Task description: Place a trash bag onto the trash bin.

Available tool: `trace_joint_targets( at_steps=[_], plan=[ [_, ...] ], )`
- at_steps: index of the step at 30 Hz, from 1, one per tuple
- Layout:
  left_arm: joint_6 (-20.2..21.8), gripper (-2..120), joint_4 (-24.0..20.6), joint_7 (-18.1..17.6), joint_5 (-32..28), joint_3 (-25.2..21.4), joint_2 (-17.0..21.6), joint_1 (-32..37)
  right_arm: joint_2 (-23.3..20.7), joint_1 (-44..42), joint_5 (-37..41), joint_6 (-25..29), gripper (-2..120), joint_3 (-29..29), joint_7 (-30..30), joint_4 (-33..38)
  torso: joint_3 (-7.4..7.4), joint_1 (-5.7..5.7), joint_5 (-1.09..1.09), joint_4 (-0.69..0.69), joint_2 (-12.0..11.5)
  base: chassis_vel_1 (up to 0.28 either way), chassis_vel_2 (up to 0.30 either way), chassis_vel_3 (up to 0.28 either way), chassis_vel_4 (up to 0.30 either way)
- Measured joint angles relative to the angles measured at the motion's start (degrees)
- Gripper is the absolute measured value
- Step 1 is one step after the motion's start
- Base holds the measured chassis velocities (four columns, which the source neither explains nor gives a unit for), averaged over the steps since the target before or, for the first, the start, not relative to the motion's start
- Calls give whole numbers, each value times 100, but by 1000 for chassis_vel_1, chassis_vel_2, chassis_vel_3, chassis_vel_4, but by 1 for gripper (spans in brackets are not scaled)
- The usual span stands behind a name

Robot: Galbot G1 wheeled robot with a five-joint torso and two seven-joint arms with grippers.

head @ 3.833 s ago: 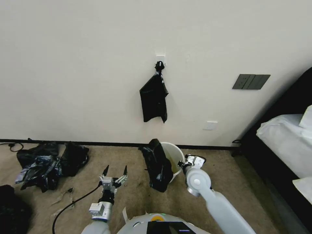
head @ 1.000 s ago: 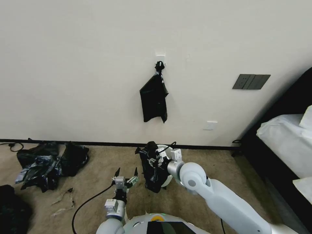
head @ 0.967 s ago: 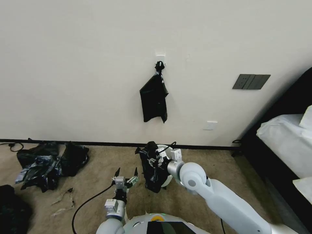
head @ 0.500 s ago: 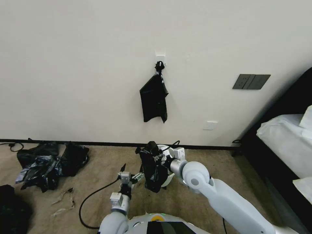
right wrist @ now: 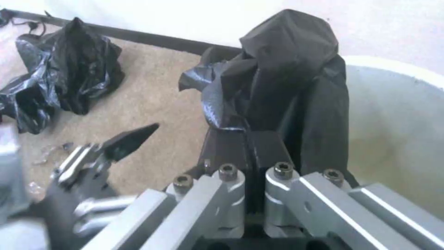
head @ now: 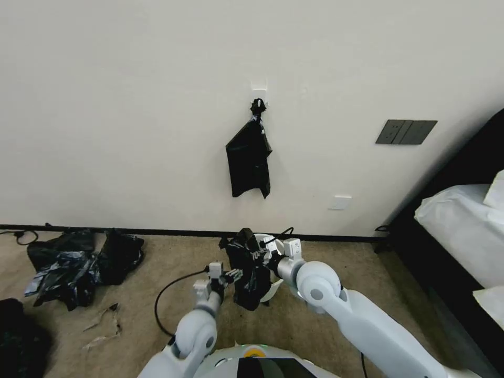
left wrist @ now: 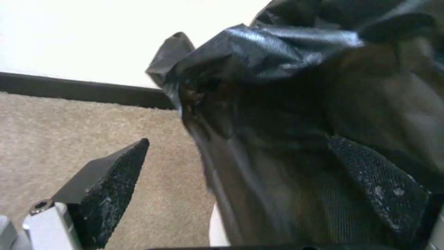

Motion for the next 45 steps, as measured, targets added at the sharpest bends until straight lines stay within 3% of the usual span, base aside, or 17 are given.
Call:
trace_joint_targets(
  at_steps=[6, 10, 20, 26, 28, 41, 45],
  plan=[
    [387, 100, 251, -315, -457, 204, -22, -586, -4, 4, 62, -8, 0, 11, 62, -4, 0, 0, 0, -1, 0, 0, 0, 0, 0],
    [843, 97, 428, -904, -891, 359, -134, -906, -13, 50, 134, -13, 0, 40, 68, -24, 0, 0, 0, -1, 0, 0, 0, 0, 0],
    [1433, 87, 722, -1744, -1523, 507, -484, -1265, -28, 140, 218, -16, 0, 55, 68, -47, 0, -1, 0, 0, 0, 0, 0, 0, 0],
    [1563, 62, 1033, -2097, -1698, 559, -706, -1462, -55, 133, 243, -17, 0, 119, 67, -47, -2, -1, 2, 2, 1, 0, 0, 0, 0],
    [1563, 58, 1053, -2115, -1711, 560, -714, -1470, -57, 123, 244, -17, 0, 130, 67, -46, -2, -1, 3, 3, 1, 0, 0, 0, 0],
    [1542, 7, 1034, -2307, -2010, 541, -699, -1444, -91, 83, 244, -12, 0, 168, 65, -18, -1, -1, 0, 0, 2, 0, 0, 0, 0],
    [1516, 1, 1029, -2348, -2017, 540, -720, -1430, -117, 55, 247, -11, 0, 180, 65, 16, -1, -1, 0, 0, 1, 0, 0, 0, 0]
  ],
)
